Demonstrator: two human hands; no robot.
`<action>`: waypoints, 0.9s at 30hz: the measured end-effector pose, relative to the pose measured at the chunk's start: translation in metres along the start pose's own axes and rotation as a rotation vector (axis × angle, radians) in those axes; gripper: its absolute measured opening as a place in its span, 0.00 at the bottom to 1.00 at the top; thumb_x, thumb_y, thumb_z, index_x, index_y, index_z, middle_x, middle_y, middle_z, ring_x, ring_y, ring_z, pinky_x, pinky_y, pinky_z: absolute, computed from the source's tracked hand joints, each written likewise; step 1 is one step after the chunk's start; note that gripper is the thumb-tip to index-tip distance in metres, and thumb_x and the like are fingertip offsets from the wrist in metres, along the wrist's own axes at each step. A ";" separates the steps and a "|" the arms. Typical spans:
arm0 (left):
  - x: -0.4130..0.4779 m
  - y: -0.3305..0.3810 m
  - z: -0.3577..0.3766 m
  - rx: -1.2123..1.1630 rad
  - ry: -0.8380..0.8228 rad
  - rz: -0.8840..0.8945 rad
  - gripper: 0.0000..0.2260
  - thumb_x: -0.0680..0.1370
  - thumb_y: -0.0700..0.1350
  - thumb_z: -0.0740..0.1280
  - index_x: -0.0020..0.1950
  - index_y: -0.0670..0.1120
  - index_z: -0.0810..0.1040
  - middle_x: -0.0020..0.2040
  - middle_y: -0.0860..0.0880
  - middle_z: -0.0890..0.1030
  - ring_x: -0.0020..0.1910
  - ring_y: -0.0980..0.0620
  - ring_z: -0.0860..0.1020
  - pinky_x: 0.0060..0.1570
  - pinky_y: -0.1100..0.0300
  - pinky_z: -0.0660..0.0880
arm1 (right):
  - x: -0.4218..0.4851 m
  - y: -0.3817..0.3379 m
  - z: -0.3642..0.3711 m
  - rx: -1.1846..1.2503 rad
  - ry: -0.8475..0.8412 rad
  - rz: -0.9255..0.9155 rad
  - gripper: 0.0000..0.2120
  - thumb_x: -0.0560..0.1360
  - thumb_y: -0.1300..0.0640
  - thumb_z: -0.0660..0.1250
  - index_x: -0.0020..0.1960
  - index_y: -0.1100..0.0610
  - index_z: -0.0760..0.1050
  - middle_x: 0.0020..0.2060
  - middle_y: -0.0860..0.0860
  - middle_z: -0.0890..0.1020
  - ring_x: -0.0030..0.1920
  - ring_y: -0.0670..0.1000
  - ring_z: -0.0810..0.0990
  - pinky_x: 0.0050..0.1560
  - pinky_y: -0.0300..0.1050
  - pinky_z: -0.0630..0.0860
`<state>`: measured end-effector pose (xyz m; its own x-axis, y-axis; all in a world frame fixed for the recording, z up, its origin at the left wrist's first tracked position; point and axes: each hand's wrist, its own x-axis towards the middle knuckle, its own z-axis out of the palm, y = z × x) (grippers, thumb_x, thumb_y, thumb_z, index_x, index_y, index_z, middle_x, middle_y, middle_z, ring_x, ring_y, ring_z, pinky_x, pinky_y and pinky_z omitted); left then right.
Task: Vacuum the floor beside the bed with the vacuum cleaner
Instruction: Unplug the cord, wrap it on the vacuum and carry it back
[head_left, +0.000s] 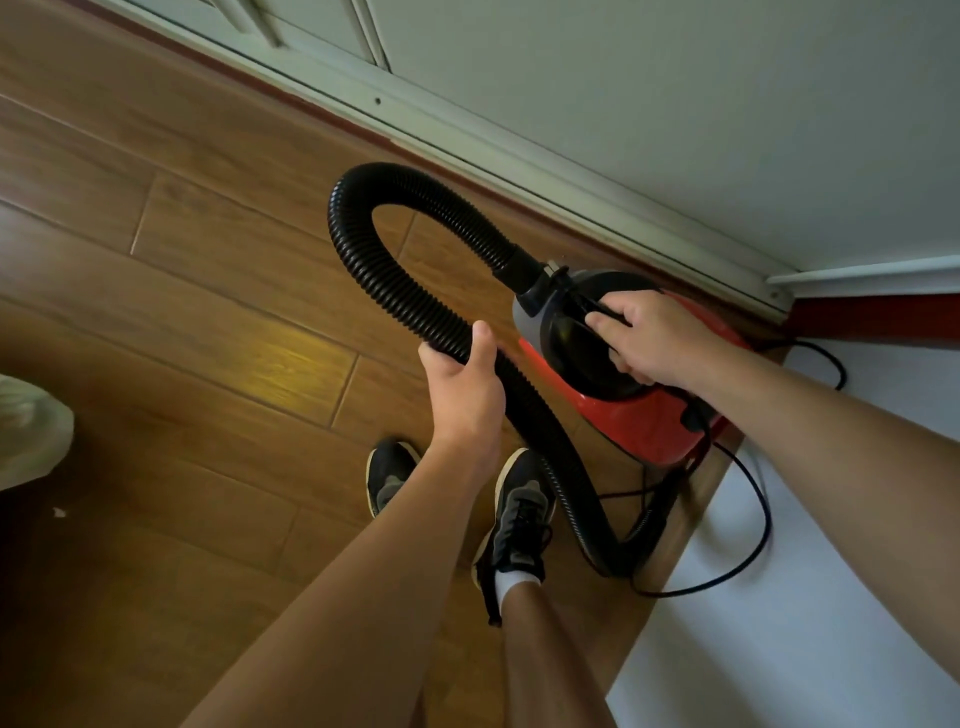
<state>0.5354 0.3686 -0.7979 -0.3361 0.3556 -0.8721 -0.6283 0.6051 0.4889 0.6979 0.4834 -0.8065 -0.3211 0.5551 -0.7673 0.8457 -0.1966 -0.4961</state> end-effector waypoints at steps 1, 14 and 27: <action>0.004 -0.002 -0.001 0.018 -0.001 0.007 0.08 0.83 0.51 0.65 0.58 0.51 0.69 0.52 0.47 0.75 0.54 0.48 0.77 0.66 0.41 0.75 | 0.004 0.003 0.001 0.003 -0.006 0.006 0.13 0.84 0.49 0.61 0.42 0.50 0.74 0.27 0.54 0.76 0.24 0.53 0.72 0.29 0.49 0.68; 0.043 -0.016 0.007 0.060 0.022 0.022 0.07 0.84 0.50 0.64 0.57 0.51 0.67 0.51 0.44 0.78 0.51 0.48 0.79 0.56 0.50 0.79 | 0.037 0.030 0.005 0.008 -0.081 -0.004 0.12 0.84 0.52 0.61 0.44 0.55 0.75 0.25 0.51 0.72 0.25 0.50 0.70 0.30 0.47 0.67; 0.044 -0.034 0.018 0.226 -0.019 0.120 0.08 0.82 0.48 0.66 0.56 0.55 0.67 0.52 0.45 0.78 0.49 0.48 0.78 0.55 0.44 0.80 | 0.033 0.059 -0.017 0.048 -0.099 -0.027 0.18 0.84 0.54 0.61 0.37 0.42 0.77 0.29 0.54 0.76 0.26 0.49 0.73 0.32 0.49 0.73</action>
<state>0.5552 0.3764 -0.8523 -0.3843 0.4467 -0.8079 -0.4112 0.7008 0.5830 0.7442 0.5036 -0.8540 -0.3862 0.4788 -0.7884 0.8155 -0.2223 -0.5344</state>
